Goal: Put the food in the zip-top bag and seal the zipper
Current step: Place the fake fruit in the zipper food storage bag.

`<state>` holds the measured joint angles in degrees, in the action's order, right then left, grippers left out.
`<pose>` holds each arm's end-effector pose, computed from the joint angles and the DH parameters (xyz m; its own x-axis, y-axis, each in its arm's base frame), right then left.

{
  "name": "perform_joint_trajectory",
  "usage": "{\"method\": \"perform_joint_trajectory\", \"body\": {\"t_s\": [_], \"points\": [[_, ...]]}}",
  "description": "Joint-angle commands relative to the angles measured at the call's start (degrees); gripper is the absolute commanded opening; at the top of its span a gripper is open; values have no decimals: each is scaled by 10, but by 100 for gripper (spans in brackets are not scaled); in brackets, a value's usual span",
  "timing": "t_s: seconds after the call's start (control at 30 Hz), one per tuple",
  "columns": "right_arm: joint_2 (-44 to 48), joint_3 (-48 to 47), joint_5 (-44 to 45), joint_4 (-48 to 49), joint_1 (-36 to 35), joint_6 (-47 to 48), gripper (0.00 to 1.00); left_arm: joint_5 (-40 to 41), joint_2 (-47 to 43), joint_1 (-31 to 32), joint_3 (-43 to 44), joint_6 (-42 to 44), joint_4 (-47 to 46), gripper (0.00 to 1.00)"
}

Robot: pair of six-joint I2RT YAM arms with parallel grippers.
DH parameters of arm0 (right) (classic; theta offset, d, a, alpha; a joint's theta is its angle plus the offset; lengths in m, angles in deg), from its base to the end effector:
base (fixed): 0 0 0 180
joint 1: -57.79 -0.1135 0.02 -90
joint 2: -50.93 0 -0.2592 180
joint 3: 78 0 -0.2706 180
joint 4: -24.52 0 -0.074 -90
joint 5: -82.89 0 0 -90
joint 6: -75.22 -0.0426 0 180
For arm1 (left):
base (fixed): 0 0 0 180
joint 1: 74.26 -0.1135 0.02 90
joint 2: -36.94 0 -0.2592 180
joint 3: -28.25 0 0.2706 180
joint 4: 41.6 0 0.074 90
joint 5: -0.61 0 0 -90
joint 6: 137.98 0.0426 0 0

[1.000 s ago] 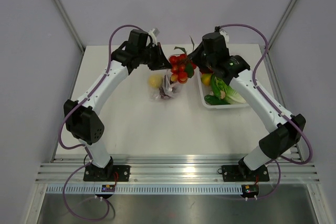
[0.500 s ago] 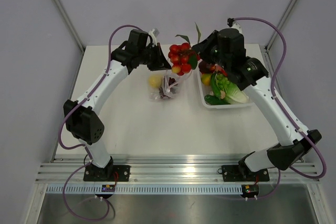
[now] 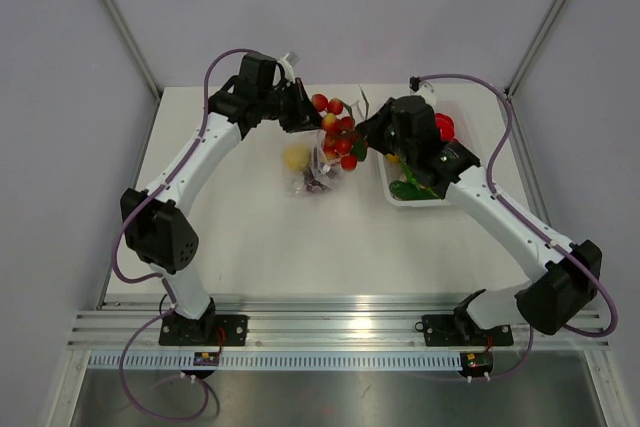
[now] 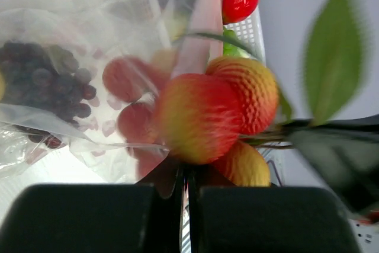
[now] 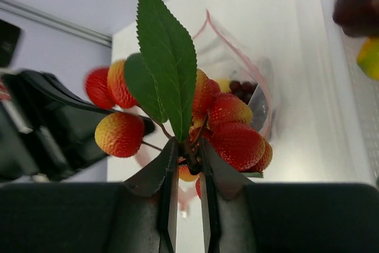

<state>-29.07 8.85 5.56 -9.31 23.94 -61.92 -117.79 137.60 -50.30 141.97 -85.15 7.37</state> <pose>0.2931 0.1853 0.3895 -0.4729 0.5439 -0.6932 -0.0388 0.7731 0.6331 0.3773 -0.1898 0.3640 -0.8556 -0.2014 -0.4769 0.2413 0.6598 -0.7116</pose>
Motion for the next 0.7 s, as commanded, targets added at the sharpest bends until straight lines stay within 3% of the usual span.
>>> {"method": "perform_joint_trajectory", "body": {"t_s": [0.0, 0.17, 0.33, 0.67], "points": [[47, 67, 38, 96, -24, 6, 0, -67, 3, -8, 14, -40, -65, 0], [70, 130, 43, 123, -26, -3, 0, -72, 3, -15, 11, -46, -70, 0], [78, 134, 57, 106, -26, 7, 0, -68, 1, -16, 2, -52, -73, 0], [10, 25, 39, 69, -41, 13, 0, -85, -5, -13, -14, -48, -85, 0]]}}
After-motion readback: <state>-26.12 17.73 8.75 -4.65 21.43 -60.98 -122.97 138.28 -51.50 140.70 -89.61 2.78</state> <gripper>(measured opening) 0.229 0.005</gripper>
